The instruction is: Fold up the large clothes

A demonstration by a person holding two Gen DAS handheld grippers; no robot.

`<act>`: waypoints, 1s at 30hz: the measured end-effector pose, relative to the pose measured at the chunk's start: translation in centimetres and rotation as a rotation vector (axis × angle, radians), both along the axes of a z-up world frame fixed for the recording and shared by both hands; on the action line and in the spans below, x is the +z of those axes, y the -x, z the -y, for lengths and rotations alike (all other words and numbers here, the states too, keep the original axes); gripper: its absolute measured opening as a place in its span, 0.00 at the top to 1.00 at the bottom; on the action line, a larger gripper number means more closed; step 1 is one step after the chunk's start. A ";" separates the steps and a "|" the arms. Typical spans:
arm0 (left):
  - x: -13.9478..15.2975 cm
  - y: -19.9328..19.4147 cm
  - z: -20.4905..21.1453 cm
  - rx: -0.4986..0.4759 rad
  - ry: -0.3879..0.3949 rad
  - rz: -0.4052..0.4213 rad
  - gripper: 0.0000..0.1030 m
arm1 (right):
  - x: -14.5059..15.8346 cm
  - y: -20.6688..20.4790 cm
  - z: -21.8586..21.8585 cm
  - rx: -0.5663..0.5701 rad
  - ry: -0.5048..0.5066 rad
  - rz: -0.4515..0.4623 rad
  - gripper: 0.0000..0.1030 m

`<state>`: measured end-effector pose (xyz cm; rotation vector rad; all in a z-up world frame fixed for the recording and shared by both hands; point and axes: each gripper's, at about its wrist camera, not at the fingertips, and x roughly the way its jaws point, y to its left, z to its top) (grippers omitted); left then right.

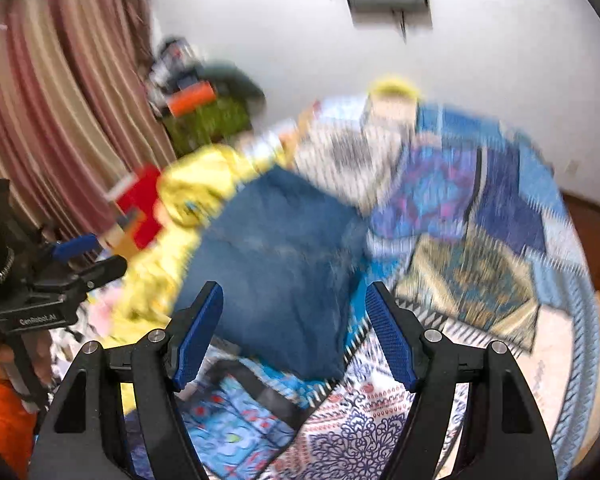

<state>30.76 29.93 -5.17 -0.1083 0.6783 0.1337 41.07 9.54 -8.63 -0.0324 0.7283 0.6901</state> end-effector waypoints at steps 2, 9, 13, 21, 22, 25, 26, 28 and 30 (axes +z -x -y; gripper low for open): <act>2.6 1.9 1.0 -0.006 0.000 0.075 0.10 | 3.2 2.6 1.0 0.004 -0.039 0.093 0.31; 10.1 11.9 5.0 -0.026 0.012 0.396 0.10 | 9.4 11.5 4.4 0.011 -0.201 0.307 0.31; 11.2 16.4 7.2 0.001 -0.028 0.507 0.10 | 10.7 15.9 5.9 -0.013 -0.258 0.406 0.31; 10.8 21.3 11.2 0.021 -0.096 0.600 0.10 | 10.1 20.1 6.1 -0.052 -0.262 0.496 0.31; 10.6 21.6 11.5 0.025 -0.100 0.603 0.10 | 9.8 19.9 6.0 -0.060 -0.256 0.501 0.31; 10.3 22.3 12.2 0.049 -0.102 0.613 0.02 | 9.6 20.6 6.0 -0.084 -0.244 0.517 0.14; 10.2 22.5 12.3 0.054 -0.103 0.617 0.01 | 9.6 20.7 6.0 -0.092 -0.240 0.526 0.13; 10.0 22.5 12.5 0.056 -0.104 0.607 0.01 | 9.6 20.7 6.0 -0.102 -0.222 0.534 0.12; 9.8 22.4 12.8 0.064 -0.107 0.595 0.01 | 9.7 20.6 6.0 -0.110 -0.212 0.535 0.06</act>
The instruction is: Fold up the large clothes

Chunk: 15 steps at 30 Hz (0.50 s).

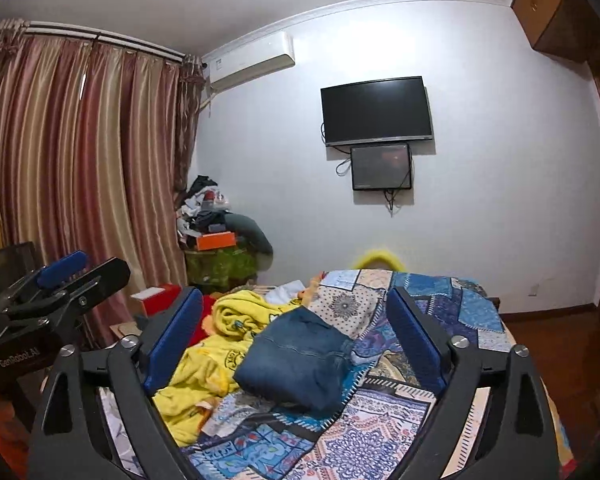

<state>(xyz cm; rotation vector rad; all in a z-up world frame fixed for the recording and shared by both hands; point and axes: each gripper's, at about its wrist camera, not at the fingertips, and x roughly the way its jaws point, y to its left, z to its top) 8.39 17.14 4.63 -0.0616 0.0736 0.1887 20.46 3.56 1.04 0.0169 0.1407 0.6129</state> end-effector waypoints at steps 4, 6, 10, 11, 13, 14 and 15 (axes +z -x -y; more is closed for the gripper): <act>-0.4 -0.3 0.0 0.010 -0.003 -0.017 0.01 | 0.1 -0.2 0.3 -0.024 -0.013 0.005 0.00; -0.7 -0.3 0.2 0.011 -0.007 -0.024 0.01 | -0.1 -0.2 0.3 -0.026 -0.010 0.004 0.00; -1.0 -0.5 0.1 0.014 -0.008 -0.035 0.01 | -0.3 0.0 0.3 -0.030 -0.007 -0.002 0.00; -1.1 -0.5 0.1 0.014 -0.008 -0.037 0.01 | -0.2 -0.1 0.2 -0.032 -0.006 -0.005 0.00; -1.2 -0.6 0.3 0.013 -0.009 -0.040 0.01 | -0.7 0.2 0.5 -0.033 -0.004 -0.005 0.00; -1.2 -0.6 0.4 0.015 -0.009 -0.041 0.01 | -0.8 0.2 0.5 -0.033 -0.002 -0.006 0.00; -1.2 -0.6 0.4 0.016 -0.010 -0.042 0.01 | -0.9 0.2 0.5 -0.036 0.000 -0.005 0.00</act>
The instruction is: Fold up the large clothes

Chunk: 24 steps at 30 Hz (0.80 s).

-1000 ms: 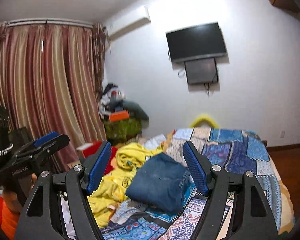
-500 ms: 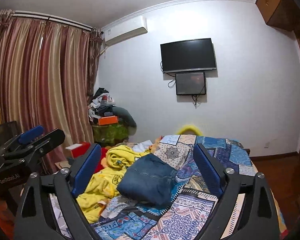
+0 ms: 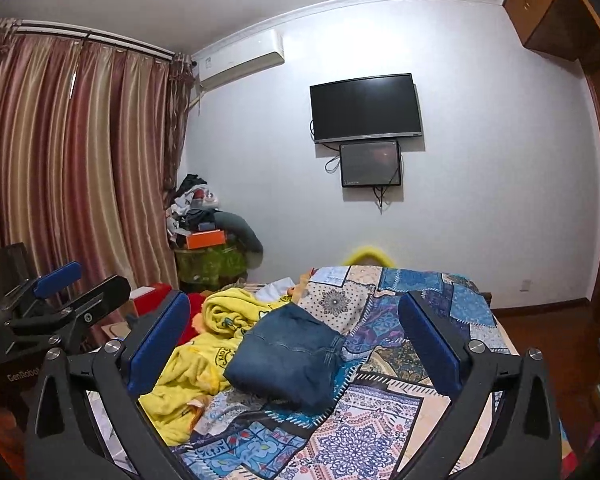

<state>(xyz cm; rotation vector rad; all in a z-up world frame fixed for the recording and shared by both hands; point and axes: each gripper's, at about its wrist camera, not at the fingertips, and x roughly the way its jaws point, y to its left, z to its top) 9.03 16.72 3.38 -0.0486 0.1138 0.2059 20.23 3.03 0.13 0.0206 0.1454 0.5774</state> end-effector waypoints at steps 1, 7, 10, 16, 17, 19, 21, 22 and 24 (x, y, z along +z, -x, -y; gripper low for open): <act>0.0 0.0 0.0 0.000 0.001 -0.001 0.01 | 0.0 0.0 0.0 -0.003 0.001 0.000 0.00; 0.0 -0.2 0.1 0.002 0.000 -0.003 0.01 | 0.1 0.1 0.4 -0.008 0.000 -0.007 0.00; -0.1 -0.4 0.2 0.001 0.002 -0.005 0.01 | 0.1 0.2 0.5 -0.010 0.000 -0.007 0.00; -0.3 -0.3 0.7 0.004 -0.005 -0.006 0.01 | 0.3 0.2 0.9 -0.013 -0.002 -0.010 0.00; -0.3 -0.3 0.7 0.003 -0.005 -0.006 0.01 | 0.4 0.2 1.0 -0.013 -0.002 -0.010 0.00; -0.3 -0.3 0.7 0.004 -0.005 -0.007 0.01 | 0.3 0.2 1.0 -0.013 -0.001 -0.011 0.00; -0.3 -0.3 0.7 0.003 -0.004 -0.007 0.01 | 0.3 0.2 1.0 -0.015 -0.001 -0.009 0.00; -0.3 -0.3 0.7 0.003 -0.004 -0.008 0.01 | 0.3 0.2 1.0 -0.015 -0.001 -0.010 0.00; -0.3 -0.4 0.7 0.004 -0.004 -0.010 0.01 | 0.3 0.3 1.1 -0.014 -0.003 -0.011 0.00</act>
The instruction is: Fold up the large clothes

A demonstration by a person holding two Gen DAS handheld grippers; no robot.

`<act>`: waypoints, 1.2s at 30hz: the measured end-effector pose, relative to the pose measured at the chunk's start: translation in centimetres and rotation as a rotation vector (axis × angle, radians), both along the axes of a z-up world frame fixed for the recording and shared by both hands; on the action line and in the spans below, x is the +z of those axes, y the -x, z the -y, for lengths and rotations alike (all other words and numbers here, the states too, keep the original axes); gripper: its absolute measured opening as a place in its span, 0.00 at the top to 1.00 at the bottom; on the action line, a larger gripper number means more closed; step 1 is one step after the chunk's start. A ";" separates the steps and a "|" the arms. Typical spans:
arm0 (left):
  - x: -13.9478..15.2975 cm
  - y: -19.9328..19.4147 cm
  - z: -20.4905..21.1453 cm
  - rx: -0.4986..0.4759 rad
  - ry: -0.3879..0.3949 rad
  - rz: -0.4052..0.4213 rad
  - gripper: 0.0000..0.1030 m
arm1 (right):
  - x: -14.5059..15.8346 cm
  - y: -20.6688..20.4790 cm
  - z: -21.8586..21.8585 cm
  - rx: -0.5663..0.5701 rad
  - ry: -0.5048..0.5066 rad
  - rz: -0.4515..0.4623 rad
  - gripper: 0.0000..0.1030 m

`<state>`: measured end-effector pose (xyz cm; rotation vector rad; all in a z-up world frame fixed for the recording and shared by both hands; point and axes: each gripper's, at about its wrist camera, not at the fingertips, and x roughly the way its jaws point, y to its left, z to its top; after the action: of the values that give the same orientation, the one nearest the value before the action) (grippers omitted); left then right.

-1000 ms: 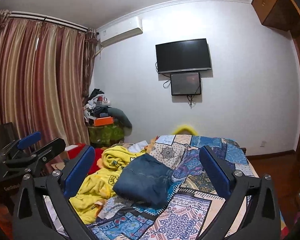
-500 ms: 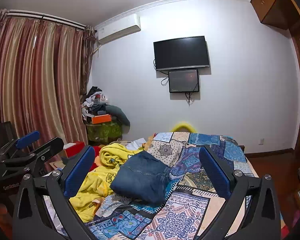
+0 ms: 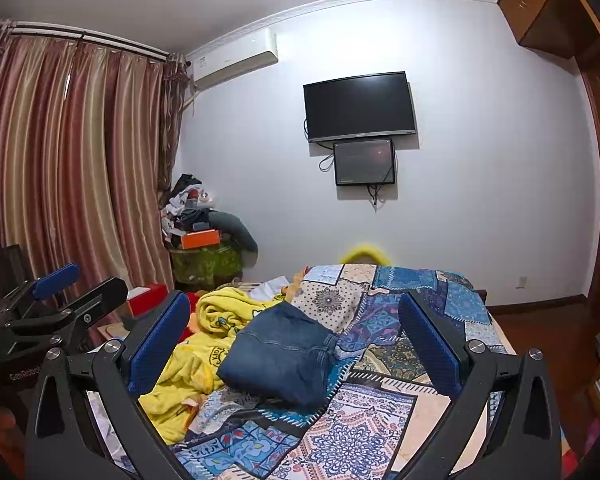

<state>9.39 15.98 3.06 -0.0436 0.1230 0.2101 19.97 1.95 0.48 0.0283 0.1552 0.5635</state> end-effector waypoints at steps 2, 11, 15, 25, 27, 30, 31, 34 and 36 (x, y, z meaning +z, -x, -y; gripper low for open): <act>0.0 0.0 0.1 0.000 0.000 0.000 0.01 | 0.0 0.0 0.1 0.000 -0.001 -0.001 0.00; 0.0 0.0 0.1 -0.001 0.002 -0.001 0.01 | 0.1 0.1 0.1 0.002 0.000 -0.006 0.00; 0.0 -0.1 0.2 -0.001 0.005 -0.001 0.01 | 0.1 0.0 0.0 0.002 0.002 -0.011 0.00; 0.0 -0.3 0.5 -0.020 0.020 -0.011 0.01 | -0.1 -0.1 0.1 -0.001 -0.001 -0.018 0.00; 0.0 -0.3 0.4 -0.020 0.025 -0.013 0.01 | 0.0 -0.1 0.1 -0.001 0.000 -0.018 0.00; 0.0 -0.5 0.3 -0.030 0.034 -0.029 0.01 | 0.0 -0.2 0.1 -0.003 0.000 -0.021 0.00; 0.0 -0.6 0.2 -0.031 0.037 -0.030 0.01 | -0.1 -0.3 0.1 -0.005 -0.001 -0.022 0.00; -0.2 -0.6 0.3 -0.037 0.039 -0.037 0.01 | -0.1 -0.3 0.1 -0.006 -0.002 -0.025 0.00; -0.2 -0.7 0.4 -0.039 0.037 -0.038 0.01 | -0.1 -0.3 0.1 -0.007 -0.001 -0.026 0.00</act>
<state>10.06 15.59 2.88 -0.0739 0.1651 0.1696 20.26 1.84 0.34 0.0372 0.1795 0.5568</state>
